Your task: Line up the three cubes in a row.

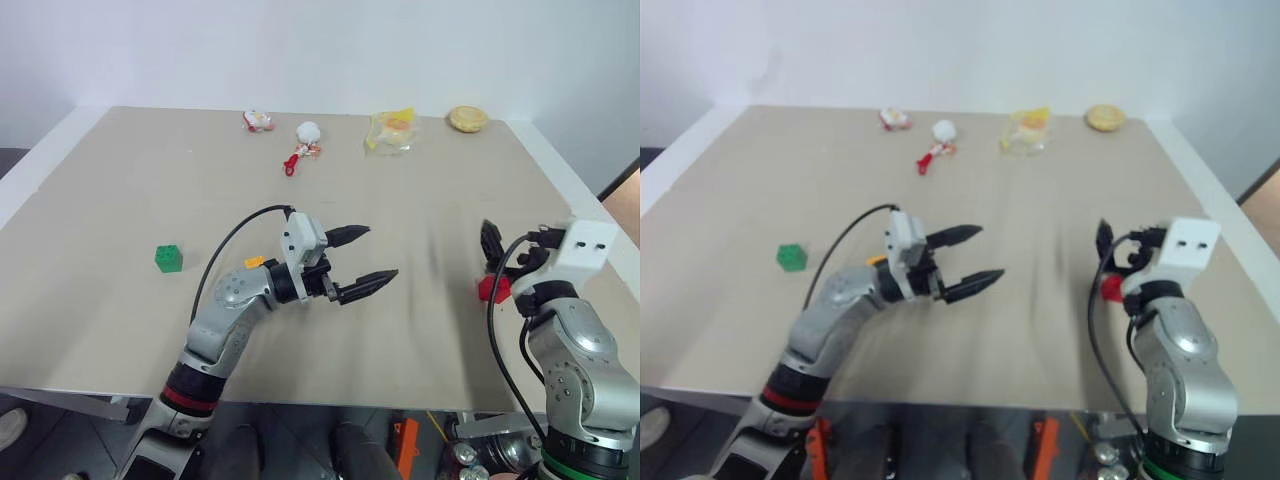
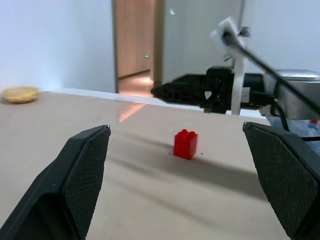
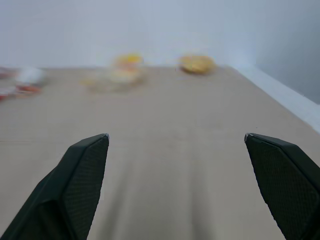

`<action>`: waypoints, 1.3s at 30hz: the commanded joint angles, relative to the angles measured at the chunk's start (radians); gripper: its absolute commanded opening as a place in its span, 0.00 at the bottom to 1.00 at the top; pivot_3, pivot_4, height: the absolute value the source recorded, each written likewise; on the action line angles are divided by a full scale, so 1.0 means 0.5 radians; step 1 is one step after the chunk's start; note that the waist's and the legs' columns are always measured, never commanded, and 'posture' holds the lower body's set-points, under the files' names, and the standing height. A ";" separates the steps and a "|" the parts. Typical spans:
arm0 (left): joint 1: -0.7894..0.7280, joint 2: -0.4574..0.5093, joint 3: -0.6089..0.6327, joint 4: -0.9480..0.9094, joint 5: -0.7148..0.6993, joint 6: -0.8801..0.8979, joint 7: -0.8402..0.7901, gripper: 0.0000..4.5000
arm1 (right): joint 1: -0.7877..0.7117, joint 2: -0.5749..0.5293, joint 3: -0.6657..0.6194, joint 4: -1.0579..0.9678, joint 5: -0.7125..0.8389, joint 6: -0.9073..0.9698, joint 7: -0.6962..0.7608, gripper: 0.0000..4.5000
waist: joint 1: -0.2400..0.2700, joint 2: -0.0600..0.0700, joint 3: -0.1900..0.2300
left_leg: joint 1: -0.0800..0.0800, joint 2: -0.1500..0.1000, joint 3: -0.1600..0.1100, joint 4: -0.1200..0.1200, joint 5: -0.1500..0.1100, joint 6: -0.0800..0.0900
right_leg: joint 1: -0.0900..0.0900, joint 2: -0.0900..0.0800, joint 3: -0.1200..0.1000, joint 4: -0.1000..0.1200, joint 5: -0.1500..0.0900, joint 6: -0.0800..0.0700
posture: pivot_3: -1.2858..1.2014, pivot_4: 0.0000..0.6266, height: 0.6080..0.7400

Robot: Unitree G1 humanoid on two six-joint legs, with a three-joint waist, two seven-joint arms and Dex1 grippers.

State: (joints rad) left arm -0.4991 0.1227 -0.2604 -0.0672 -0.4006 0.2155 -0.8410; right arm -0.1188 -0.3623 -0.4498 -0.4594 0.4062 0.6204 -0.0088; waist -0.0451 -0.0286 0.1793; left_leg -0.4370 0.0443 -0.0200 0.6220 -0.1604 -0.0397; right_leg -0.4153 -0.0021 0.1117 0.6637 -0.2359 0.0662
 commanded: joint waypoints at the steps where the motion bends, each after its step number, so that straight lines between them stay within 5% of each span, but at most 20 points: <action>1: -0.088 -0.065 -0.021 0.084 0.004 -0.082 -0.068 0.98 | 0.066 0.009 -0.056 -0.006 0.024 0.037 0.010 1.00 | -0.003 0.004 -0.001 | 0.000 0.000 0.000 -0.001 0.000 0.000 | 0.000 0.000 0.000 0.000 0.000 0.000 | 0.52 0.24 1.00; 21: -0.208 -0.217 -0.014 0.247 0.058 -0.164 -0.079 0.98 | 0.039 0.078 0.034 0.459 -0.030 -0.108 0.119 1.00 | -0.007 0.006 -0.002 | 0.000 -0.001 0.001 0.004 0.005 0.008 | 0.001 0.000 0.002 0.000 0.001 -0.007 | 0.52 0.24 1.00; 31: -0.215 -0.254 -0.021 0.252 0.086 -0.165 -0.076 1.00 | 0.014 0.083 0.048 0.545 -0.090 -0.215 0.118 0.29 | -0.007 0.006 -0.002 | 0.000 -0.001 0.001 0.003 0.005 0.008 | 0.000 0.000 0.002 0.000 0.001 -0.007 | 0.52 0.24 1.00; 39: -0.182 -0.151 0.028 0.242 0.036 -0.143 -0.187 1.00 | 0.020 -0.003 0.161 0.410 -0.006 -0.222 0.379 0.28 | -0.008 0.007 -0.001 | 0.000 -0.001 0.001 0.002 0.005 0.008 | -0.001 0.000 0.002 0.000 0.001 -0.007 | 0.52 0.24 1.00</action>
State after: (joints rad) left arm -0.5825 0.0392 -0.2661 0.0786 -0.3588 0.1534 -0.9083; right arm -0.0972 -0.3291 -0.3802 -0.1848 0.3761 0.5202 0.1195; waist -0.0490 -0.0253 0.1787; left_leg -0.4370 0.0439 -0.0193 0.6230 -0.1580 -0.0359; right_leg -0.4159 -0.0020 0.1128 0.6636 -0.2355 0.0627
